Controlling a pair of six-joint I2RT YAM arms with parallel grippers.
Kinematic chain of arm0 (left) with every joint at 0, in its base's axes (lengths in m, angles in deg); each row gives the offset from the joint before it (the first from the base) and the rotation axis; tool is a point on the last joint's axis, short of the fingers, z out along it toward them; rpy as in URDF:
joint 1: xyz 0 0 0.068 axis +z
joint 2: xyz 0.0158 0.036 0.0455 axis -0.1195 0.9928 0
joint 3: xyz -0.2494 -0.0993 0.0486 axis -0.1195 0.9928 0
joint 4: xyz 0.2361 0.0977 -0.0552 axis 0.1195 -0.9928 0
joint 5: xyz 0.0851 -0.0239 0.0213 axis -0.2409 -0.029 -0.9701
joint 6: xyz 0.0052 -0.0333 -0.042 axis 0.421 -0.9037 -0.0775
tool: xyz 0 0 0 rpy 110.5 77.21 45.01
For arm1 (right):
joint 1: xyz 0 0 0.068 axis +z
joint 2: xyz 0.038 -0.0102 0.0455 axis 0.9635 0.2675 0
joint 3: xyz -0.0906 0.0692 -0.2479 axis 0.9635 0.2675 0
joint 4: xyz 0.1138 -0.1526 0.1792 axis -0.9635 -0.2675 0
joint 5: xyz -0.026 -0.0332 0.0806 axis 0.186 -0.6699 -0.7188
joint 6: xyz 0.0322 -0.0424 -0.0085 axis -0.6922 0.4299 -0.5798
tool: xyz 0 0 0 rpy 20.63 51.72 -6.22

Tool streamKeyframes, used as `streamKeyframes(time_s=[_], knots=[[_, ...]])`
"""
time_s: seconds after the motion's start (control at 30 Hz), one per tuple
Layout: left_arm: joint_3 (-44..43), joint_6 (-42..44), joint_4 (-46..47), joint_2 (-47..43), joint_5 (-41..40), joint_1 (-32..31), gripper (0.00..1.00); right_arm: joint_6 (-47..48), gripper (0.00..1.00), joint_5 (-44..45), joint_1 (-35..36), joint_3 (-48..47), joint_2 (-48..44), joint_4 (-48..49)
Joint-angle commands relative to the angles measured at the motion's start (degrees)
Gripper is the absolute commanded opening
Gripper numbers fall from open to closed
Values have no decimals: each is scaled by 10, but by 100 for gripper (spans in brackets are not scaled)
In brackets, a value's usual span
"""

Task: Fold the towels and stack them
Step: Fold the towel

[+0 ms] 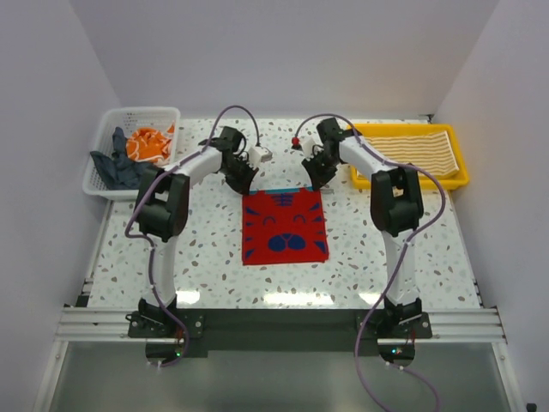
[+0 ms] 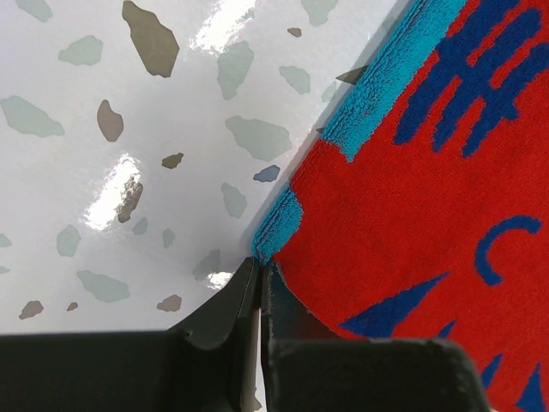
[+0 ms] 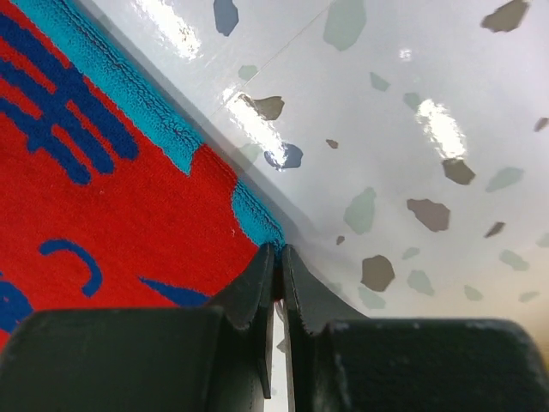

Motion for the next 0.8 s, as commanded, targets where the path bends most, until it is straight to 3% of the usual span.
streamKeyframes(time_s=[0.0,0.2,0.37,0.77], knots=[[8,3,11,-21,-33,3,0,-16,0,50,8,19,-81,62],[52,-29,63,-88,-44,-1,0,-39,0,85,18,93,-151,125],[141,-75,132,-174,-78,-5,0,-53,0,98,28,146,-194,135],[287,-162,154,-326,-136,-36,0,-134,0,120,37,259,-307,159]])
